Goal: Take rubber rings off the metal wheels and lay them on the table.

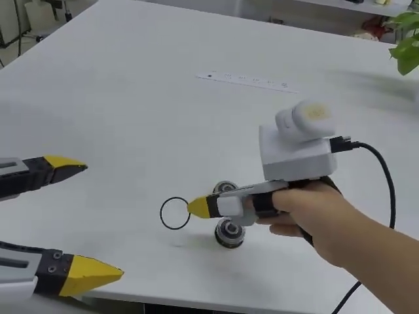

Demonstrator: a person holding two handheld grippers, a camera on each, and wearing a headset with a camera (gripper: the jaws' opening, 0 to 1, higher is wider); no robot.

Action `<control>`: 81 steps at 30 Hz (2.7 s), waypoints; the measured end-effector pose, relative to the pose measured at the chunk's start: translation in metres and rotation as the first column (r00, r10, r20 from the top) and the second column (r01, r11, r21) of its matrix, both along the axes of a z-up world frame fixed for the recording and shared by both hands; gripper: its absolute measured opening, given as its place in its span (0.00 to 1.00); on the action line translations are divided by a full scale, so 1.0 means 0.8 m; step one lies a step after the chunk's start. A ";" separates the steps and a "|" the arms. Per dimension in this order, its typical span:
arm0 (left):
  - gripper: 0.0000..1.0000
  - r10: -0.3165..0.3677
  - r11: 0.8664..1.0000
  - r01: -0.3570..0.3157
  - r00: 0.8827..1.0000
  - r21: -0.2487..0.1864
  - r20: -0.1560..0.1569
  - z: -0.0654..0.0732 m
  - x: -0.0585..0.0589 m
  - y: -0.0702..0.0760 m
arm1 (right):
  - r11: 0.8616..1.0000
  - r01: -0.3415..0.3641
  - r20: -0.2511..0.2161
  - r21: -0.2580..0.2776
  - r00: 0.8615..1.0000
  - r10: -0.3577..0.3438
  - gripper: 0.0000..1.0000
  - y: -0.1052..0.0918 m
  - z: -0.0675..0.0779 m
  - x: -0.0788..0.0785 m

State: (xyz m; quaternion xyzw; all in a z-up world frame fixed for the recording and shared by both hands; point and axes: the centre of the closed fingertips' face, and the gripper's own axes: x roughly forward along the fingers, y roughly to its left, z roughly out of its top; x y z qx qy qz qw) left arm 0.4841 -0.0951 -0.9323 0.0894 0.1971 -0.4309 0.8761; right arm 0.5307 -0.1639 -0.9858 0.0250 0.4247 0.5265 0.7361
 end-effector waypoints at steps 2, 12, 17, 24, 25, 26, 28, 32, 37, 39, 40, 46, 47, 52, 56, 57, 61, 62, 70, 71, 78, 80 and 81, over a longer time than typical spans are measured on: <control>0.93 0.001 1.000 -0.001 1.000 -0.005 -0.001 0.000 0.000 0.000 | 1.000 -0.007 0.001 -0.018 1.000 0.007 0.00 0.000 -0.006 -0.002; 0.92 -0.001 1.000 0.001 1.000 -0.016 -0.020 -0.001 -0.001 -0.003 | 0.992 -0.047 0.021 -0.121 0.999 0.050 0.05 -0.009 -0.034 -0.003; 0.91 0.002 1.000 -0.002 1.000 -0.020 -0.022 -0.002 -0.001 -0.003 | 0.987 -0.064 0.041 -0.148 0.997 0.070 0.08 -0.015 -0.038 -0.003; 0.91 0.002 1.000 -0.002 1.000 -0.019 -0.020 -0.002 -0.001 -0.003 | 0.989 -0.062 0.067 -0.137 0.995 0.072 0.11 -0.024 -0.024 0.004; 0.91 0.000 1.000 0.000 1.000 -0.014 -0.018 -0.002 -0.001 -0.003 | 0.990 -0.072 0.068 -0.117 0.994 0.081 0.11 -0.024 -0.019 0.002; 0.91 -0.002 1.000 0.001 1.000 -0.012 -0.018 -0.002 -0.001 -0.003 | 0.991 -0.079 0.069 -0.107 0.994 0.087 0.11 -0.025 -0.015 0.001; 0.91 -0.006 1.000 0.005 1.000 -0.006 -0.019 -0.004 -0.001 -0.002 | 0.991 -0.100 0.085 -0.091 0.990 0.108 0.12 -0.028 -0.007 -0.001; 0.91 -0.016 1.000 0.016 1.000 0.006 -0.019 -0.005 -0.002 -0.003 | 0.986 -0.145 0.147 -0.082 0.977 0.156 0.14 -0.040 0.006 -0.003; 0.92 -0.045 0.999 0.045 0.999 -0.010 -0.003 0.002 -0.001 -0.005 | 0.990 -0.126 0.231 -0.064 0.963 0.138 0.21 -0.059 0.023 0.009; 0.93 -0.050 0.999 0.050 0.999 -0.004 -0.002 0.003 0.000 -0.006 | 0.992 -0.116 0.250 -0.043 0.960 0.123 0.21 -0.064 0.028 0.013; 0.92 -0.053 0.999 0.053 0.999 0.003 0.004 0.003 0.002 -0.006 | 0.994 -0.103 0.252 -0.030 0.962 0.107 0.21 -0.069 0.031 0.015; 0.92 -0.079 0.997 0.079 0.997 0.004 0.020 0.018 0.008 -0.012 | 0.998 -0.059 0.292 -0.018 0.954 0.062 0.24 -0.092 0.027 0.022; 0.92 -0.083 0.997 0.083 0.996 0.008 0.023 0.020 0.009 -0.013 | 0.998 -0.054 0.299 -0.022 0.953 0.059 0.24 -0.095 0.025 0.023; 0.92 -0.123 0.992 0.121 0.991 0.044 0.056 0.035 0.015 -0.024 | 0.993 -0.074 0.299 -0.092 0.949 0.098 0.28 -0.116 -0.004 0.020; 0.94 -0.145 0.987 0.138 0.985 0.079 0.098 0.046 0.025 -0.032 | 0.986 -0.091 0.300 -0.142 0.945 0.130 0.28 -0.123 -0.020 0.017; 0.93 -0.148 0.987 0.141 0.984 0.079 0.100 0.049 0.028 -0.034 | 0.985 -0.096 0.298 -0.141 0.945 0.135 0.29 -0.123 -0.021 0.016; 0.92 -0.177 0.983 0.169 0.977 0.074 0.120 0.060 0.037 -0.046 | 0.982 -0.120 0.295 -0.143 0.942 0.159 0.32 -0.121 -0.027 0.012; 0.92 -0.184 0.982 0.175 0.975 0.077 0.126 0.062 0.039 -0.049 | 0.982 -0.125 0.297 -0.144 0.941 0.163 0.34 -0.120 -0.028 0.011; 0.91 -0.268 0.962 0.254 0.944 0.097 0.192 0.084 0.063 -0.096 | 0.972 -0.167 0.279 -0.163 0.938 0.207 0.36 -0.110 -0.040 0.002; 0.90 -0.273 0.961 0.258 0.942 0.097 0.194 0.085 0.066 -0.101 | 0.971 -0.173 0.277 -0.167 0.937 0.214 0.36 -0.110 -0.041 0.000; 0.87 -0.359 0.933 0.345 0.908 0.099 0.216 0.090 0.080 -0.146 | 0.971 -0.172 0.286 -0.166 0.934 0.215 0.33 -0.107 -0.041 0.002; 0.82 -0.383 0.924 0.370 0.899 0.097 0.212 0.087 0.083 -0.157 | 0.971 -0.171 0.288 -0.167 0.933 0.214 0.32 -0.107 -0.041 0.003; 0.81 -0.389 0.921 0.376 0.897 0.097 0.209 0.085 0.084 -0.161 | 0.971 -0.172 0.289 -0.168 0.933 0.215 0.31 -0.107 -0.041 0.003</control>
